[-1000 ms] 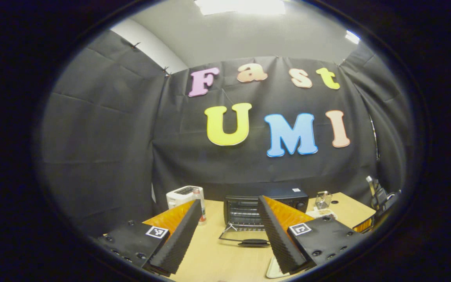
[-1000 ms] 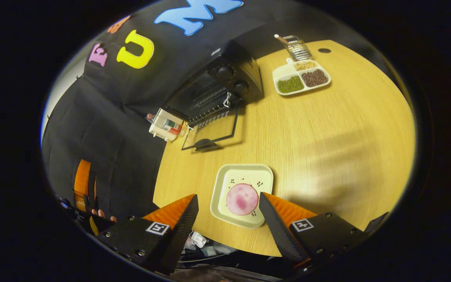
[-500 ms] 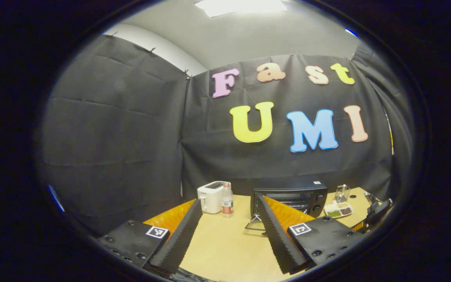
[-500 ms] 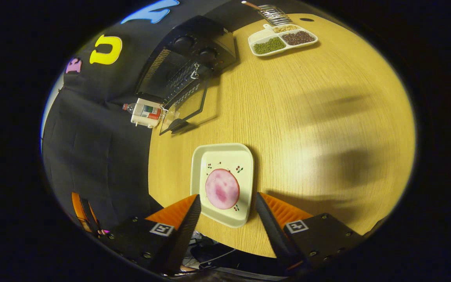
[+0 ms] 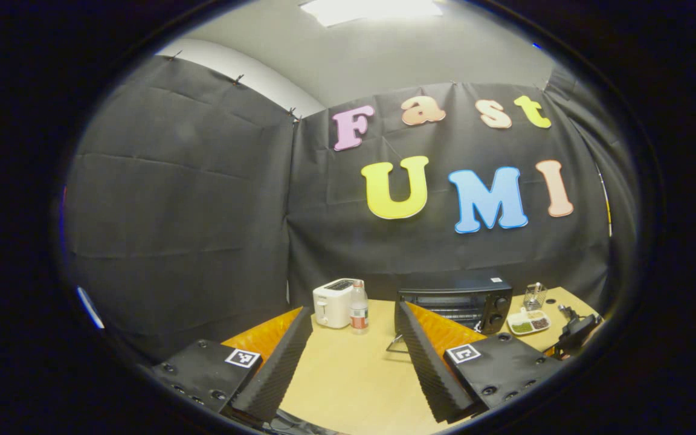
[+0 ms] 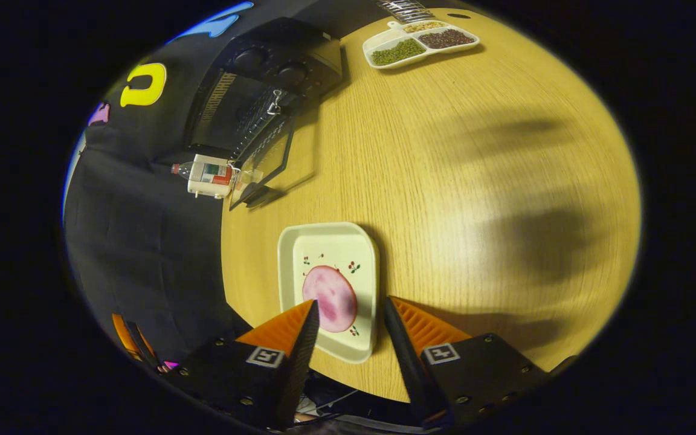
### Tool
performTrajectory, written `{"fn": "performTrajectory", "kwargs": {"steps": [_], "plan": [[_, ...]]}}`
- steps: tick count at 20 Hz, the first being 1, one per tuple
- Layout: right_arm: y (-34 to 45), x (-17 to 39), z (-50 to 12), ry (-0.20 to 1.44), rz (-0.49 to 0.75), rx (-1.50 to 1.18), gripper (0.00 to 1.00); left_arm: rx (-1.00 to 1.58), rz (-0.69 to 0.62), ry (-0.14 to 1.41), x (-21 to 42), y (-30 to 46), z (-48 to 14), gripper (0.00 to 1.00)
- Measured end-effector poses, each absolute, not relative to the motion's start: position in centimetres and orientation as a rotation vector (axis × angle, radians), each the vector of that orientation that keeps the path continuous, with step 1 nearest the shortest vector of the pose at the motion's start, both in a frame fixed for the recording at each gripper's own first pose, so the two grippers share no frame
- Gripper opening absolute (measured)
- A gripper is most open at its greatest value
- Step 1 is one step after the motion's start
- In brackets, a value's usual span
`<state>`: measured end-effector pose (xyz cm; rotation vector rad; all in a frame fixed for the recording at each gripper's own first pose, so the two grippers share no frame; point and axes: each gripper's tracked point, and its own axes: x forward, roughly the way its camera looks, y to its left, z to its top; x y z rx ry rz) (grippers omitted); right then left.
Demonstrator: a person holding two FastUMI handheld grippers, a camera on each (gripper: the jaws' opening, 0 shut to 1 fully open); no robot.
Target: Open the electric oven with the left hand, put the food in, and close the electric oven.
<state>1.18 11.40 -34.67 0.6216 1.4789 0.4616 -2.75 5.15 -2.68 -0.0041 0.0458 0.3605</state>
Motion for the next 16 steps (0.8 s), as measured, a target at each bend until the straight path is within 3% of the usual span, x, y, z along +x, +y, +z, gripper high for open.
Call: {"fn": "performTrajectory", "kwargs": {"steps": [1,2,6,7,13,14,16], "plan": [[11.5,1.3,-34.6,1.479,0.460,0.641,0.30,-0.003,0.355,0.050,-2.5,5.0,-3.0,1.00],[11.6,1.3,-34.6,1.480,0.453,0.654,0.26,0.000,0.353,0.055,-2.2,5.0,-3.3,1.00],[11.3,1.2,-35.5,1.482,0.436,0.629,0.25,-0.009,0.348,0.056,-1.5,5.3,-3.3,1.00],[11.1,1.7,-35.5,1.478,0.431,0.632,0.03,-0.010,0.348,0.056,-1.4,5.4,-3.3,1.00],[11.6,1.6,-35.1,1.489,0.436,0.681,0.01,0.011,0.340,0.058,-0.7,6.0,-3.2,1.00],[11.5,1.6,-35.1,1.488,0.435,0.687,0.01,0.009,0.337,0.054,-0.6,6.1,-3.0,0.96],[11.9,1.7,-34.7,1.480,0.450,0.719,0.01,0.011,0.334,0.051,-0.4,6.2,-2.8,1.00]]}}
